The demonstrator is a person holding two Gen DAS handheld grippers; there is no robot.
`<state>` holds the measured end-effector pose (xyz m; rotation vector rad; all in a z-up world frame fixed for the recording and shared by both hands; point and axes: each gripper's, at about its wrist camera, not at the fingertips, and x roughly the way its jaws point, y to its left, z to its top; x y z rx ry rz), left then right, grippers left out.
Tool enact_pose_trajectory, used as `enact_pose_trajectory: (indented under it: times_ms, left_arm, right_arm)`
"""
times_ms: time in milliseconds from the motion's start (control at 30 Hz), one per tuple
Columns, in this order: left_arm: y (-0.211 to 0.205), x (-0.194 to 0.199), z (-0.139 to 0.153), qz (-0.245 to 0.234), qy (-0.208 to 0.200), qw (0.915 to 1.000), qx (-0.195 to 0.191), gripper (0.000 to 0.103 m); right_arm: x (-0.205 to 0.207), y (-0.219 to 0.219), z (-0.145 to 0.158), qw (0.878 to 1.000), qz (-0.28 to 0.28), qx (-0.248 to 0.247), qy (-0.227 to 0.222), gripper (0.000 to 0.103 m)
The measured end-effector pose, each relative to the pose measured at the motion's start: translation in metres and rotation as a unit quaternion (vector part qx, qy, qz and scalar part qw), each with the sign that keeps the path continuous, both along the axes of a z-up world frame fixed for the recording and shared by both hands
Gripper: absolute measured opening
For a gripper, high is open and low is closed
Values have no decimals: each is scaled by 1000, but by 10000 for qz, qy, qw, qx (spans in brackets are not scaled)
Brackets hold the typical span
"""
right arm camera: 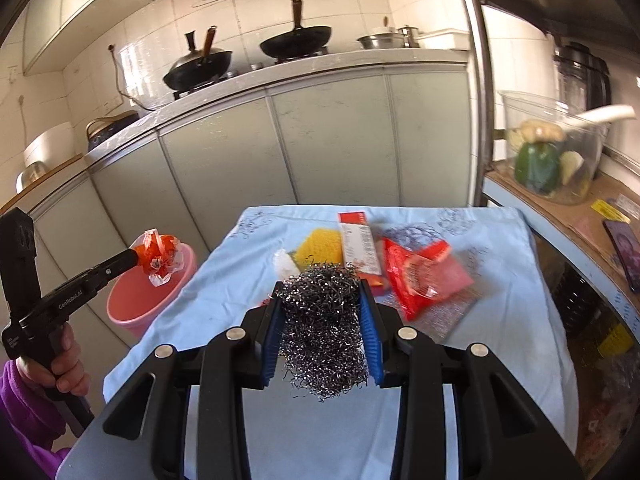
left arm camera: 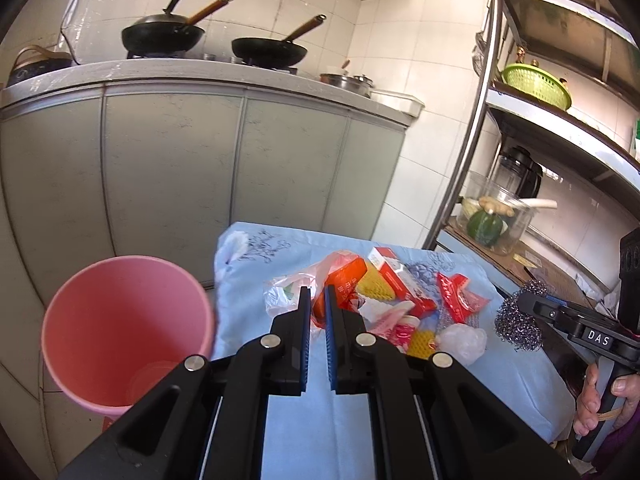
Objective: Collect trash
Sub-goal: 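Carry both items over the pink bucket and open both tools to drop them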
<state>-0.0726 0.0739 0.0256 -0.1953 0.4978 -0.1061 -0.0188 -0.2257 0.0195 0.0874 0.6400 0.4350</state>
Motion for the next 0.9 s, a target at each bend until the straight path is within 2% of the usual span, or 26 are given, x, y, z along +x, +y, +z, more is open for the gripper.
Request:
enact_pose_trajectory:
  times_ms: [233,567,900]
  left_arm:
    - [38,-18,4,582,-89,9983,52,6]
    - [103,-42,-4,1443,21,9895,5,6]
    - [129,-43,-26,1731,335,9843,14,6]
  right_arm:
    - [13,53,5,9978,668,22,-20,36]
    - [32,149,9,9868,1607,187,50,36]
    - [52,237,-12,9736,2204,359,475,36]
